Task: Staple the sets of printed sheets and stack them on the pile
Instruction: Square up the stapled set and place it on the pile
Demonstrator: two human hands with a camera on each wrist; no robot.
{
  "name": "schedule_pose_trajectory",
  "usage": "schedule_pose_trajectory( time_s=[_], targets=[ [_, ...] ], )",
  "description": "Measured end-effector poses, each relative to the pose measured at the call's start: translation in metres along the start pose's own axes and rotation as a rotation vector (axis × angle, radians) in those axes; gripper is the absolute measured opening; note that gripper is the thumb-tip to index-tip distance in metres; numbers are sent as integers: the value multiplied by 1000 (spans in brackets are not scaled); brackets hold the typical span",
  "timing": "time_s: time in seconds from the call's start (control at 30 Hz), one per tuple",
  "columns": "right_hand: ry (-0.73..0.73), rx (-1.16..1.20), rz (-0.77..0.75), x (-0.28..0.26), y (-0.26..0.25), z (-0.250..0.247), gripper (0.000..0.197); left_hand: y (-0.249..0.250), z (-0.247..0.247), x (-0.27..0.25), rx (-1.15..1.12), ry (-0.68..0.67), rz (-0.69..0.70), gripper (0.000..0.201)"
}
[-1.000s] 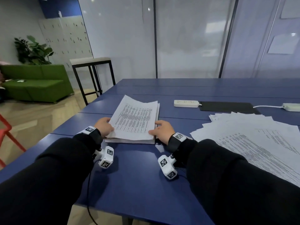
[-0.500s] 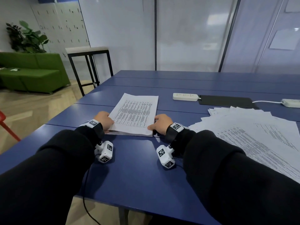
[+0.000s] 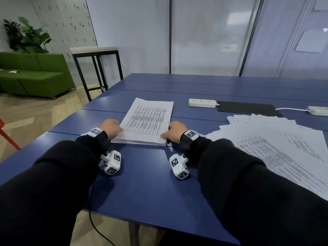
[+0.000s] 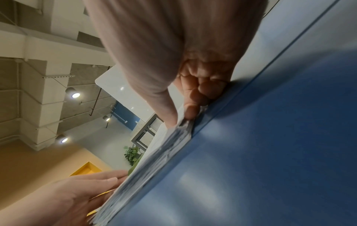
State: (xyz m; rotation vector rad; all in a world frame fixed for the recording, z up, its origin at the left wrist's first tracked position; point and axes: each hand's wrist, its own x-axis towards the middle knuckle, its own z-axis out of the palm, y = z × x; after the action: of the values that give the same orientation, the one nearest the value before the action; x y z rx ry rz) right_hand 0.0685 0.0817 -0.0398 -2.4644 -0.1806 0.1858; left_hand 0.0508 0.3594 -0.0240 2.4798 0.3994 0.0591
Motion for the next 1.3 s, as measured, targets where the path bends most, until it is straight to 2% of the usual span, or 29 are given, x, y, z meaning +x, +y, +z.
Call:
schedule_pose_trajectory(
  time_s=[0.1, 0.2, 0.37, 0.67, 0.7, 0.77, 0.8, 0.87, 0.93, 0.97, 1.07, 1.17, 1.23, 1.3],
  targets=[
    [-3, 8, 12, 0, -1, -2, 38, 8, -2, -7, 40, -4, 7, 41],
    [-10, -27, 18, -3, -3, -4, 26, 14, -3, -12, 75, 9, 5, 41],
    [-16, -43, 17, -6, -7, -6, 26, 12, -7, -12, 56, 28, 8, 19],
    [-53, -18, 41, -10, -12, -10, 17, 16, -7, -16, 26, 59, -56, 25],
    [-63, 25, 51, -11, -13, -10, 19, 17, -8, -17, 14, 57, -74, 29],
    [-86, 148, 60, -18, -15, -14, 20, 22, -9, -22, 17, 74, -86, 50],
    [-73, 217, 59, -24, -17, -18, 20, 26, -9, -26, 22, 110, -54, 59],
    [-16, 351, 29, -46, -21, -32, 24, 37, -6, -34, 15, 208, 95, 64],
    [30, 517, -60, -80, -22, -54, 43, 56, -1, -46, -13, 255, 285, 57],
    [28, 605, -112, -97, -19, -68, 44, 68, 3, -55, -36, 241, 370, 50],
    [16, 729, -185, -143, 4, -121, 30, 111, 21, -86, -132, 30, 550, 33],
    [152, 702, -28, -154, 58, -172, 18, 152, 49, -118, -61, -226, 714, 35],
    [252, 551, 140, -152, 106, -199, 15, 174, 68, -135, 46, -331, 813, 43],
    [265, 191, 288, -152, 150, -218, 30, 190, 86, -149, 188, -385, 899, 52]
  ],
)
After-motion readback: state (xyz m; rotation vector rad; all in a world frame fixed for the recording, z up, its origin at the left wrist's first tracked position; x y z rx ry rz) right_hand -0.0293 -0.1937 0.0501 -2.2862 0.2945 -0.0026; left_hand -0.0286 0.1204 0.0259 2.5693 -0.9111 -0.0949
